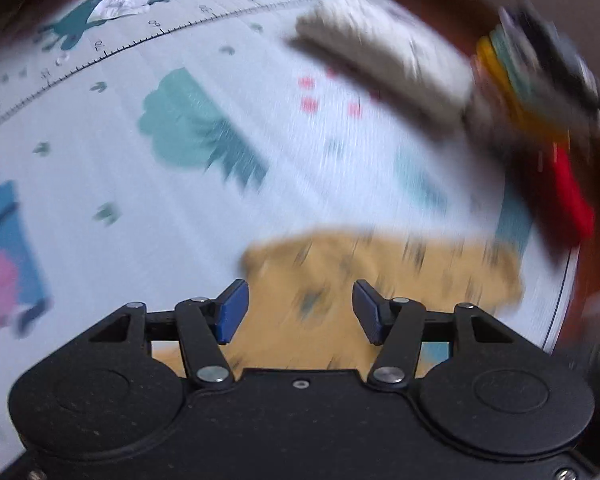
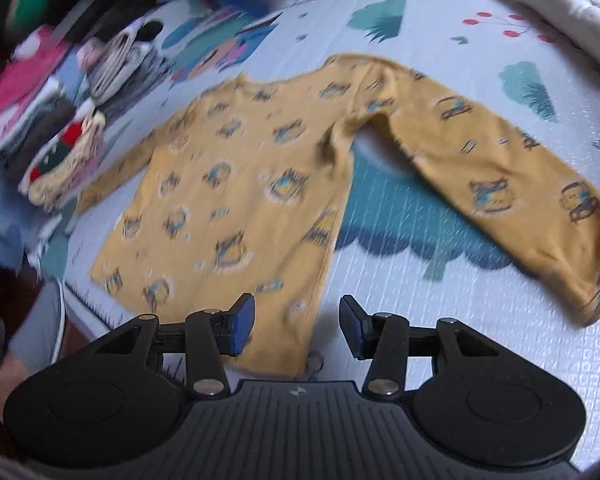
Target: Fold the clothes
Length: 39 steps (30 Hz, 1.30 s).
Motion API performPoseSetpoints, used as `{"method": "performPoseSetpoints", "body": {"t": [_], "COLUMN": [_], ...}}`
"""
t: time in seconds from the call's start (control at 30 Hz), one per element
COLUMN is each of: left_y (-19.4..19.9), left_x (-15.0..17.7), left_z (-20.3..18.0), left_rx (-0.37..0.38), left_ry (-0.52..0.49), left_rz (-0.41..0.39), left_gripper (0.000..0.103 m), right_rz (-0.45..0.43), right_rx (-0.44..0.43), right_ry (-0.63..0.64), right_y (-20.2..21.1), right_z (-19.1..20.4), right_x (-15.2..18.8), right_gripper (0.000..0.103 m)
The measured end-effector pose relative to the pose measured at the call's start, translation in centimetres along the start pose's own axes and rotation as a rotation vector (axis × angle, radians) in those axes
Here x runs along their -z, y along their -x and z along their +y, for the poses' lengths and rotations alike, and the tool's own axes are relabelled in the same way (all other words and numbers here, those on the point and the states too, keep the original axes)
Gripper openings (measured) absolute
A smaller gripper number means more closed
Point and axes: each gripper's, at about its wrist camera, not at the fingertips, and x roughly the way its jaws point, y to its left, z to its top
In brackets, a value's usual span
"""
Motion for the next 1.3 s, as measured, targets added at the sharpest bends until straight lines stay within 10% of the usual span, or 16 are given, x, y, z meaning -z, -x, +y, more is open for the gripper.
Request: {"method": "performPoseSetpoints", "body": {"t": [0.17,0.37,0.6,1.3], "left_y": [-5.7,-8.6,-10.6,-12.2], "left_x": [-2.7,-4.4,-4.3,-3.7], "left_z": [-0.3,-5.9,-7.2,-7.4], "left_rx": [0.056,-0.03,-0.027,-0.004], "left_ry": [0.187,-0.488,-0.738,-0.932], "left_rz": [0.073,0.182,0.305,0.336], "left_gripper": [0.052,0.052,0.052,0.005], "right_rz": [0.006,0.008,0.009,0.071], "right_rx": [0.0,-0.007,-0.002,0.048], "right_ry": [-0.001,0.008,0.013,-0.024], "right_y": [0.2,-0.5,-0.7,-0.9], "right_z": [0.2,0.2,0.4,0.9], "right_x": [0.3,0.6,0.6,0.6], "right_gripper": [0.046,0.039,0.039,0.007]}}
